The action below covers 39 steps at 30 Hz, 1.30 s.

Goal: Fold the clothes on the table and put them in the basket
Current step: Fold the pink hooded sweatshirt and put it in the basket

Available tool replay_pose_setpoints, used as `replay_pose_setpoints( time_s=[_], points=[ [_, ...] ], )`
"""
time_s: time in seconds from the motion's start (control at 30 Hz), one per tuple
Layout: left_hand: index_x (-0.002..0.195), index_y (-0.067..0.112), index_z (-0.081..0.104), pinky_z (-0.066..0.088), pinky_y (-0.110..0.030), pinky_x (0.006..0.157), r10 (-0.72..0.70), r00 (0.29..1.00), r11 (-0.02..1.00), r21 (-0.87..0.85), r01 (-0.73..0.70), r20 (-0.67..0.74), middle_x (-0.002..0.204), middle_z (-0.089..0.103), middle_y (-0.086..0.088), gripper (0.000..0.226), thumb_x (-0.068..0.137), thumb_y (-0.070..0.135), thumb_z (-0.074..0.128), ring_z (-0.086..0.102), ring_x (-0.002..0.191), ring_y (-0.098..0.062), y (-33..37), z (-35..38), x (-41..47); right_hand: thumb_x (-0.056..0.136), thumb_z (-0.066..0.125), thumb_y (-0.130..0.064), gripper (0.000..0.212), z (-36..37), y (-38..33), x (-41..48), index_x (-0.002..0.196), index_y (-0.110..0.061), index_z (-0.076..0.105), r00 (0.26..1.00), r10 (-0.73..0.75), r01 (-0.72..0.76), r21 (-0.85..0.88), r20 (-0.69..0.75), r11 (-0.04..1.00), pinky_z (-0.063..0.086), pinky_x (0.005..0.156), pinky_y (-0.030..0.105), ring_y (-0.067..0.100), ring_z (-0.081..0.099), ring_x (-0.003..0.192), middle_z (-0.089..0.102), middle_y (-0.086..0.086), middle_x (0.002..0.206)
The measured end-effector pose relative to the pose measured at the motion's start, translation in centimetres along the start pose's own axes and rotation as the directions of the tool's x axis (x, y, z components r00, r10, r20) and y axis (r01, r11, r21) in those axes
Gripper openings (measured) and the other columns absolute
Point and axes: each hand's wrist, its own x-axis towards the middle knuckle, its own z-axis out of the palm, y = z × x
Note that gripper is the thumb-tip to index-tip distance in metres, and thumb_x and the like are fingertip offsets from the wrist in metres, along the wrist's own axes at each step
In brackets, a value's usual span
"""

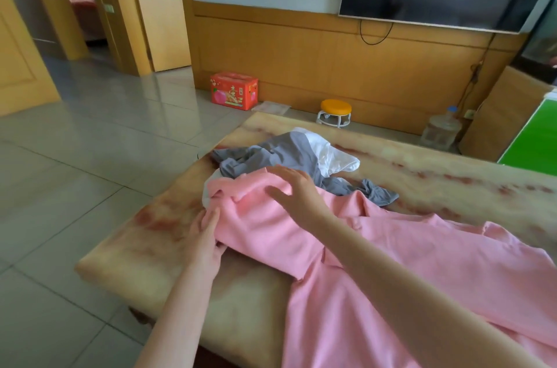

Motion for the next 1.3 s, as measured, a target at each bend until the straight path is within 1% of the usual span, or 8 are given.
replay_pose_setpoints(
  time_s=[0.1,0.27,0.4,0.7,0.8,0.93,1.1,1.3],
  points=[
    [0.126,0.024,0.057,0.046,-0.035,0.086,0.009,1.0,0.999,0.044,-0.01,0.025,0.13,0.057,0.003,0.035,0.092,0.025,0.061,0.051,0.121,-0.017,0.0,-0.2,-0.5,0.083,0.068,-0.041,0.051,2.4,-4.4,4.1,0.13,-0.025,0.056,0.996,-0.014,0.019,-0.066,0.083,0.998,0.028,0.102,0.035,0.024,0.035,0.128,0.055,0.004,0.13],
    [0.129,0.02,0.053,0.045,-0.035,0.087,-0.06,0.995,0.997,0.048,0.056,0.083,0.128,0.058,-0.003,0.036,0.094,0.028,0.055,0.054,0.118,-0.02,0.6,-0.4,-1.5,0.085,0.059,-0.03,0.01,5.2,-5.1,6.3,0.077,-0.024,0.061,0.989,-0.011,0.076,-0.457,0.145,0.886,0.021,0.107,0.034,0.016,0.056,0.091,0.062,-0.006,0.081],
    [0.127,0.023,0.052,0.045,-0.037,0.089,-0.172,0.978,0.982,-0.059,0.18,0.115,0.123,0.058,-0.008,0.04,0.097,0.046,0.041,0.054,0.112,-0.021,1.2,-1.1,-2.0,0.092,0.055,-0.025,0.017,1.8,-2.7,3.7,0.091,-0.018,0.071,0.997,-0.042,0.058,-0.273,0.063,0.96,0.001,0.107,0.03,0.014,0.056,0.101,0.071,-0.004,0.093],
    [0.113,0.02,0.064,0.05,-0.031,0.078,-0.299,0.905,0.954,0.075,0.29,0.304,0.108,0.07,-0.006,0.037,0.085,0.044,0.061,0.065,0.101,-0.018,1.4,2.9,-3.9,0.082,0.061,-0.042,0.011,-5.7,4.6,-5.7,0.072,-0.048,0.058,0.988,0.026,-0.007,-0.123,0.155,0.992,0.014,0.105,0.036,-0.003,0.051,0.094,0.06,-0.037,0.081],
    [0.115,0.01,0.065,0.052,-0.035,0.081,-0.259,0.919,0.954,0.226,0.196,0.296,0.107,0.071,-0.01,0.042,0.08,0.032,0.071,0.066,0.101,-0.023,-0.6,4.2,-4.8,0.085,0.069,-0.028,0.025,-6.2,6.4,-7.8,0.076,-0.05,0.06,0.97,0.155,-0.142,-0.082,0.189,0.986,0.025,0.107,0.036,-0.009,0.054,0.097,0.063,-0.036,0.082],
    [0.099,0.006,0.069,0.05,-0.04,0.086,-0.152,0.962,0.947,0.311,0.077,0.226,0.102,0.071,-0.016,0.049,0.059,0.031,0.082,0.065,0.094,-0.027,-2.6,5.4,-7.2,0.09,0.062,-0.007,0.026,-6.6,7.1,-8.4,0.1,-0.031,0.065,0.965,0.25,-0.259,0.159,0.071,0.953,0.043,0.084,0.016,0.015,0.061,0.094,0.065,-0.01,0.098],
    [0.092,0.019,0.069,0.05,-0.028,0.079,-0.063,0.953,0.857,0.505,-0.1,0.297,0.097,0.071,-0.002,0.014,0.079,0.019,0.075,0.063,0.089,-0.014,-4.6,6.0,-9.4,0.088,0.06,-0.045,0.05,-6.3,4.9,-5.8,0.132,-0.024,0.051,0.932,0.361,-0.358,0.196,0.018,0.913,0.039,0.081,0.023,0.01,0.055,0.097,0.062,0.0,0.115],
    [0.08,0.042,0.067,0.038,-0.005,0.076,0.092,0.861,0.598,0.663,-0.45,0.501,0.095,0.064,0.031,0.023,0.078,0.019,0.069,0.056,0.091,0.012,-5.8,6.3,-11.8,0.087,0.057,-0.055,0.068,-4.3,5.9,-5.1,0.143,-0.02,0.039,0.861,0.495,-0.494,-0.035,0.119,0.869,0.046,0.095,0.034,0.021,0.055,0.116,0.058,0.008,0.129]
  ],
)
